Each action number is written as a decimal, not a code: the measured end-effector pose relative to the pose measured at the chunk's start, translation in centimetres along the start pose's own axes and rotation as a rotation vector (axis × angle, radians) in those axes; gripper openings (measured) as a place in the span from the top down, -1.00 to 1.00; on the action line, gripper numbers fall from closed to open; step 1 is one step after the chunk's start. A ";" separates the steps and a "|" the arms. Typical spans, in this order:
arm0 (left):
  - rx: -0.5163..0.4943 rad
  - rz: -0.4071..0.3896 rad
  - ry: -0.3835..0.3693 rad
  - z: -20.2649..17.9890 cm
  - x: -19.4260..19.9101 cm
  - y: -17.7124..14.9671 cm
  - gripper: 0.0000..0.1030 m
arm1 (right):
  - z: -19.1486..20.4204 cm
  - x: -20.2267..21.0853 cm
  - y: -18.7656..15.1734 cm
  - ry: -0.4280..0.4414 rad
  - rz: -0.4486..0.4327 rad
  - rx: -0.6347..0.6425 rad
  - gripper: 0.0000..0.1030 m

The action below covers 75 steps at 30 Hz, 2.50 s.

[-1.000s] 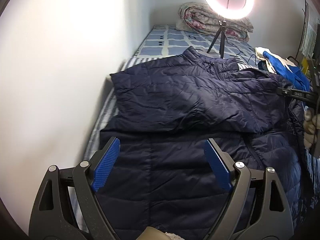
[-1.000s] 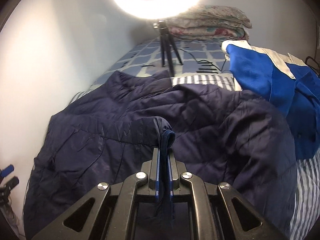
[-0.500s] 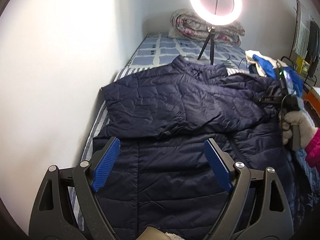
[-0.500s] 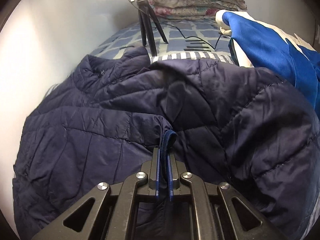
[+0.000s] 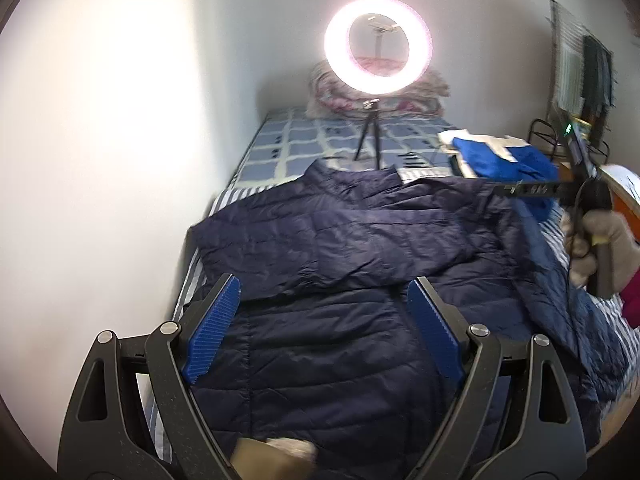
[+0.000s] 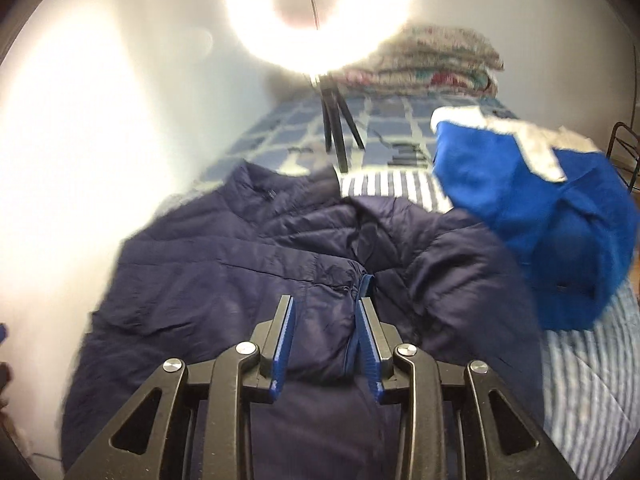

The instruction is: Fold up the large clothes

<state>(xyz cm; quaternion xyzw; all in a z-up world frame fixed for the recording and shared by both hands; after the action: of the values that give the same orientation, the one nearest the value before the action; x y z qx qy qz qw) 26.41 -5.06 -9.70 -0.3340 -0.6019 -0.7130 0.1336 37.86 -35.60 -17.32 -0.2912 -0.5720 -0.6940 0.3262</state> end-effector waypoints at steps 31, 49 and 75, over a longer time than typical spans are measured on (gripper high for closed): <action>-0.334 0.220 -0.672 -33.1 5.6 -10.1 -0.19 | -9.1 32.9 -19.5 -0.281 -0.252 -0.065 -0.04; -0.712 0.419 -0.643 -44.7 1.8 -19.0 -0.19 | -13.2 33.5 -21.1 -0.254 -0.270 -0.162 -0.04; -0.517 0.476 -0.739 -42.1 1.0 -14.4 0.89 | -13.1 33.3 -21.1 -0.241 -0.293 -0.213 -0.05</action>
<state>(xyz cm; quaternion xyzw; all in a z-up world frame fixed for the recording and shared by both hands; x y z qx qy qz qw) 3.88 -41.24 -22.36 -0.7139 -0.3200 -0.6226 -0.0163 0.30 -49.64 -6.43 -0.3186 -0.5665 -0.7507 0.1184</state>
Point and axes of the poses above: each gripper's, at about its wrist camera, not at the fingertips, and x roughly against the way its jaws point, z to its left, y to its top, the point moved 2 cm from there along -x, roughly the way its jaws point, and after that the axes turned 4 degrees about z, right-handed, at the moved point
